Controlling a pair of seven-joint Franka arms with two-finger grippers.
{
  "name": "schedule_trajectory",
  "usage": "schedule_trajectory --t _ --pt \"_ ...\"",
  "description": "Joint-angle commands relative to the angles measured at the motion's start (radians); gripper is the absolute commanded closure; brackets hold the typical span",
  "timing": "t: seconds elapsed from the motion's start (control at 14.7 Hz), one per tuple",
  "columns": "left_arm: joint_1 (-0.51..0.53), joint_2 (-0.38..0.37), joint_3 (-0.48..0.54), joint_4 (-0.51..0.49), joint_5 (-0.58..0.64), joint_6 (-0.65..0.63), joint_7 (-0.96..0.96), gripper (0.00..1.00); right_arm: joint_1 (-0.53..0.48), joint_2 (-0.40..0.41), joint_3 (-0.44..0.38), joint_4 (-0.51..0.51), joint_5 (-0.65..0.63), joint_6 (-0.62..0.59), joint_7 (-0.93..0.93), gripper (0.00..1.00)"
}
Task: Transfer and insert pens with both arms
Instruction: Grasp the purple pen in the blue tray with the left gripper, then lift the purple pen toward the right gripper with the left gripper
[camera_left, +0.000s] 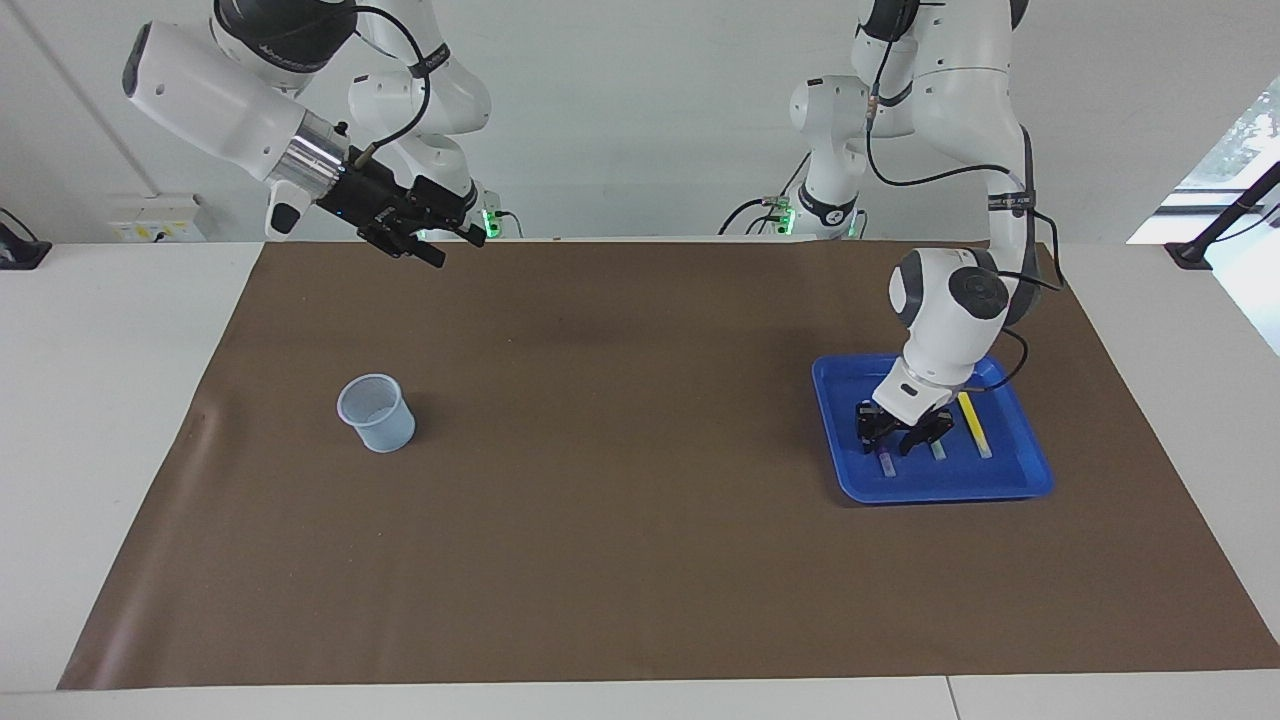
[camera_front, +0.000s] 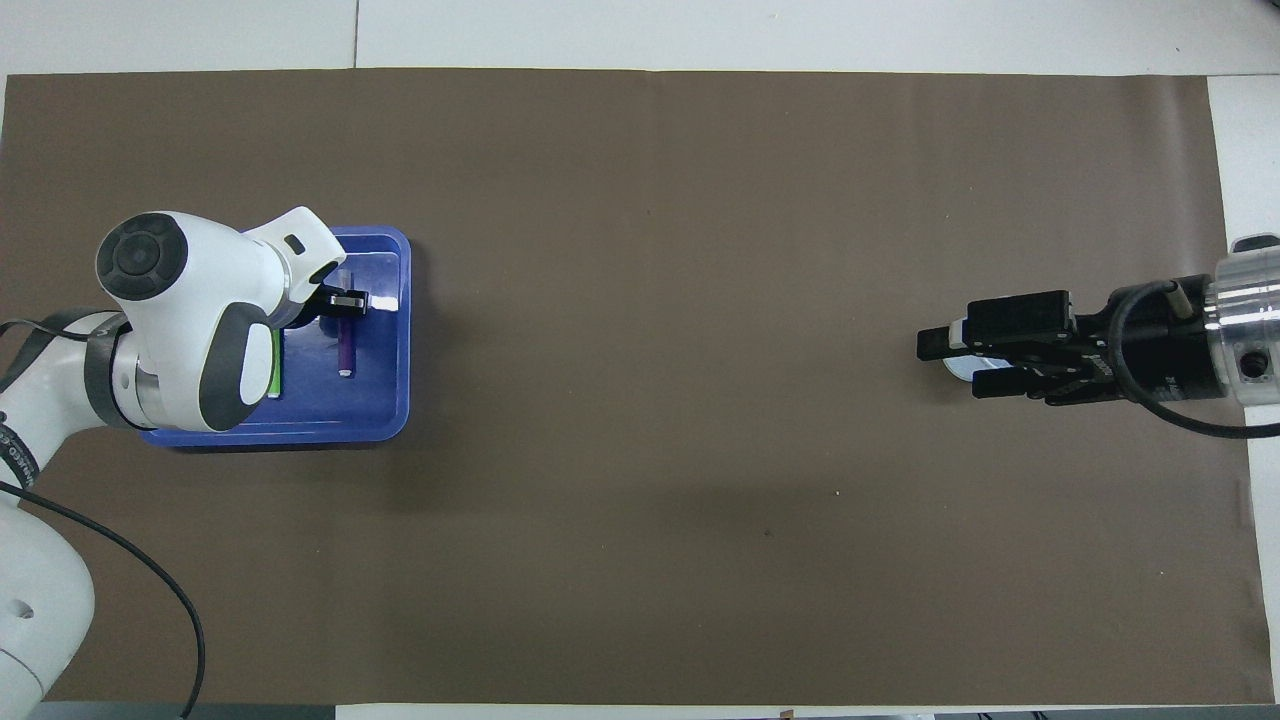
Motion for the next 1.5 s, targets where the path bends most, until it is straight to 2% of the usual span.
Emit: schedule_trajectory --t 0.0,0.27,0.48,0.75,0.95,1.09,1.22,1.43 --pt "-0.008 -0.004 0.010 -0.016 0.026 0.010 -0.028 1.00 -0.001 -0.027 0.001 -0.031 0.023 0.023 0.007 0.00" --pt "0.010 -0.055 0.013 -0.001 0.023 -0.095 -0.038 1.00 -0.001 -0.028 0.001 -0.031 0.023 0.025 0.007 0.00" --pt "0.027 -0.125 0.011 0.022 0.011 -0.183 -0.157 1.00 0.000 -0.028 0.003 -0.031 0.023 0.026 0.006 0.00" --pt "0.001 -0.159 0.010 0.169 -0.132 -0.409 -0.309 1.00 0.000 -0.028 0.003 -0.031 0.023 0.037 0.009 0.00" --pt "-0.074 -0.161 0.010 0.249 -0.153 -0.477 -0.557 1.00 -0.004 -0.031 0.004 -0.055 0.030 0.046 0.007 0.00" --pt "-0.131 -0.153 0.010 0.301 -0.224 -0.478 -0.755 1.00 0.000 -0.040 0.006 -0.080 0.109 0.104 0.012 0.00" --pt "-0.194 -0.147 0.010 0.339 -0.277 -0.475 -0.936 1.00 0.040 -0.040 0.015 -0.117 0.149 0.164 0.020 0.00" --pt "-0.292 -0.144 0.010 0.338 -0.301 -0.414 -1.200 1.00 0.118 -0.028 0.016 -0.160 0.230 0.268 0.021 0.00"
